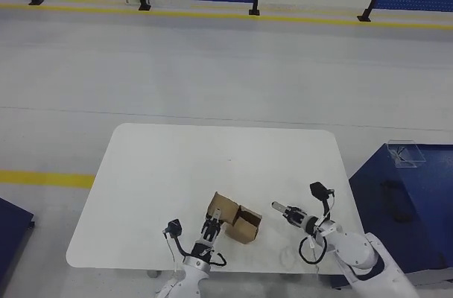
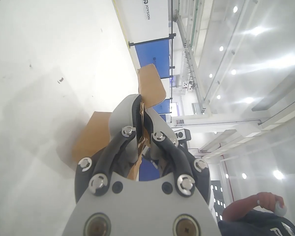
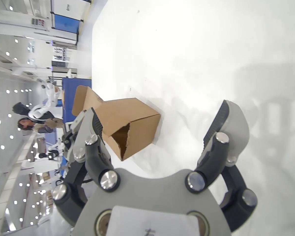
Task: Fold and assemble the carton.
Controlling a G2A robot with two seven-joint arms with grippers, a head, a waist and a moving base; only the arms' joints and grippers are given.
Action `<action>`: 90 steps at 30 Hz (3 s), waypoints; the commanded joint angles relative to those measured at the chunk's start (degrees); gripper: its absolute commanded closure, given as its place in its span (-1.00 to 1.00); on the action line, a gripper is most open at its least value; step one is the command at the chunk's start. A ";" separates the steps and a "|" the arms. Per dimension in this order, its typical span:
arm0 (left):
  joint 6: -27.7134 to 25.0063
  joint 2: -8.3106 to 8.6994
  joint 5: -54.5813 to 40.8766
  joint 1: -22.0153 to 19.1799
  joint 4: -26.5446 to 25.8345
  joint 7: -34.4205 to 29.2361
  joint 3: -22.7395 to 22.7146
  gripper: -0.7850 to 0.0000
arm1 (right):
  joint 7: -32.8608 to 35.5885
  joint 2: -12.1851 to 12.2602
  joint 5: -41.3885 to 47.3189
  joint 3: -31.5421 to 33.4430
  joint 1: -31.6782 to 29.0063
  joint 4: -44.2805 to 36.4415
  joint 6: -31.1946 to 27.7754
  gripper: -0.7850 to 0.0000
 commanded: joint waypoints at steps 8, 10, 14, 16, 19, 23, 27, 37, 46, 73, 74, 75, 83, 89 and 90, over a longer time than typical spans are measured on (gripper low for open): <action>-7.40 1.03 11.68 1.53 -1.54 -1.33 -1.78 -1.00 | 0.76 -0.74 -6.19 -4.67 2.13 1.84 2.17 -1.00; -7.01 1.19 13.31 1.51 -2.33 -2.79 -1.95 -1.00 | 0.39 -0.98 -6.78 -5.69 2.45 2.17 2.29 -1.00; -5.92 1.51 18.79 0.97 -4.25 -5.88 -1.65 -1.00 | -0.16 -1.48 -8.60 -8.08 3.06 2.91 2.33 -1.00; -5.33 1.61 20.45 0.71 -5.21 -7.47 -1.46 -1.00 | -0.77 -1.77 -9.34 -9.22 3.27 3.15 2.36 -1.00; -4.23 1.75 23.19 0.14 -6.32 -9.36 -1.26 -1.00 | -1.40 -2.09 -9.88 -10.20 3.58 3.36 2.36 -1.00; -2.68 1.95 26.83 -0.29 -7.62 -11.83 -0.92 -1.00 | -1.67 -2.35 -10.23 -10.66 3.66 3.26 2.11 -1.00; -1.52 2.03 28.64 -0.03 -8.93 -13.28 -0.30 -1.00 | -1.87 -2.50 -10.60 -10.67 3.47 3.16 1.88 -1.00; 3.39 1.70 33.26 -1.12 -8.52 -14.04 1.89 -1.00 | -1.89 -2.72 -11.28 -10.23 2.38 2.28 1.16 -1.00; 3.98 1.57 32.25 -1.15 -7.89 -14.08 2.04 -1.00 | -2.89 -2.73 -0.26 -4.00 0.66 0.30 -1.19 -1.00; 3.16 1.73 31.64 -0.04 -7.69 -14.78 2.35 -1.00 | -4.02 -3.88 -7.90 -8.68 -0.56 1.13 -2.76 -1.00; 3.16 1.73 31.67 -0.05 -7.65 -14.78 2.35 -1.00 | -4.03 -3.92 -7.92 -8.69 -0.51 1.29 -2.72 -1.00; 3.18 1.73 31.66 -0.04 -7.61 -14.77 2.35 -1.00 | -3.98 -3.96 -8.02 -8.75 -0.45 1.45 -2.67 -1.00; 3.33 1.82 32.08 0.30 -7.81 -14.52 2.23 -1.00 | -6.25 -4.52 -0.70 -6.80 -0.77 -0.29 -2.71 -1.00; 2.96 1.92 32.23 0.84 -8.06 -14.12 2.06 -1.00 | -6.25 -4.86 -2.88 -8.41 -0.70 -0.34 -1.37 -1.00; 2.90 1.94 32.25 0.91 -8.06 -14.09 2.04 -1.00 | -6.56 -5.01 -3.66 -9.08 -0.34 0.07 -0.85 -1.00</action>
